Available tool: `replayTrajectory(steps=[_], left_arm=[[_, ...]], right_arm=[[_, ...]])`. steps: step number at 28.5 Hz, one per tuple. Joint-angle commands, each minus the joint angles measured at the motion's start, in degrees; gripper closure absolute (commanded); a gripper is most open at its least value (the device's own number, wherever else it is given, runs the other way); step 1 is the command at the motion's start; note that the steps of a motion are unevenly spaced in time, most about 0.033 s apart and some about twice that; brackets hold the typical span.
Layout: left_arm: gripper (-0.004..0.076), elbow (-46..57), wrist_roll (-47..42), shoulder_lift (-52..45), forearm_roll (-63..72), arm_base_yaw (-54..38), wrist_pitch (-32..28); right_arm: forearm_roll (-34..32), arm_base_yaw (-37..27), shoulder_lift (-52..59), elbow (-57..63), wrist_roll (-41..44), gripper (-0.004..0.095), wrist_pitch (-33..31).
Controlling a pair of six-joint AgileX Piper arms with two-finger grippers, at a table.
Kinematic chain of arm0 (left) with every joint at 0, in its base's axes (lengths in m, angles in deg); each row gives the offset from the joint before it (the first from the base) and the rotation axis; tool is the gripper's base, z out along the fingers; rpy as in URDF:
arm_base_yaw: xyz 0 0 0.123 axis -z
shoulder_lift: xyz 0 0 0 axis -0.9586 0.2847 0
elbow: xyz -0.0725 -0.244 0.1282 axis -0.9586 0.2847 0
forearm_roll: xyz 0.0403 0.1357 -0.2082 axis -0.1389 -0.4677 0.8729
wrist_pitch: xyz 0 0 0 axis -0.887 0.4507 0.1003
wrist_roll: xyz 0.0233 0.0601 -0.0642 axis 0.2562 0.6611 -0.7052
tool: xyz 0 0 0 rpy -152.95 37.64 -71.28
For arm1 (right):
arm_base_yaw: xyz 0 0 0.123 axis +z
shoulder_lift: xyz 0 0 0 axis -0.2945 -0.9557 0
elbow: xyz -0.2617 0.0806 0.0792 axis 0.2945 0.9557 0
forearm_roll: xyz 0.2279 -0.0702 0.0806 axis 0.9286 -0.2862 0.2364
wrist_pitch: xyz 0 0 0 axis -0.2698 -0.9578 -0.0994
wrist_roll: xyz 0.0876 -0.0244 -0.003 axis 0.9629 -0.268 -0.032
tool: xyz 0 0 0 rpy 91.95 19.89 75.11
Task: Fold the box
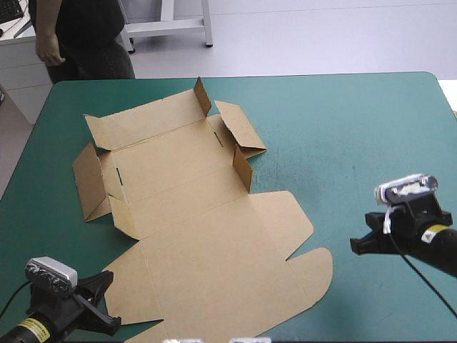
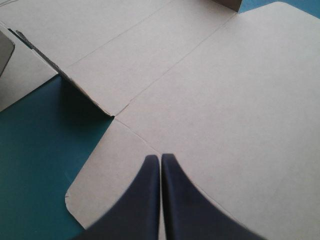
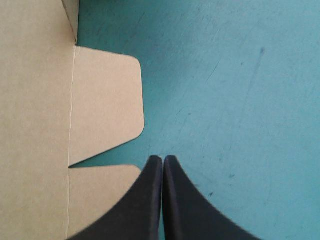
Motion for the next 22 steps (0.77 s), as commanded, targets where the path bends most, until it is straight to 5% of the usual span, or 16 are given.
replayTrajectory(steps=[1,10,17,22], left_arm=[[0.0732,-1.4,-0.2,1.0,0.8,0.3,-3.9],[0.0732,-1.4,-0.2,1.0,0.8,0.3,-3.9],[0.0732,-1.4,-0.2,1.0,0.8,0.3,-3.9],[0.0732,-1.4,-0.2,1.0,0.8,0.3,-3.9]], right_arm=[[0.6,0.2,-7.3,-8.4,-0.5,0.0921,1.7],[4.0,0.9,-26.8,-29.5,-3.1,0.0917,-4.4],[-2.1,11.4,-41.3,-47.2,2.8,0.0903,-7.0],[-2.4,15.9,-55.9,-64.6,5.6,0.0903,-14.4]])
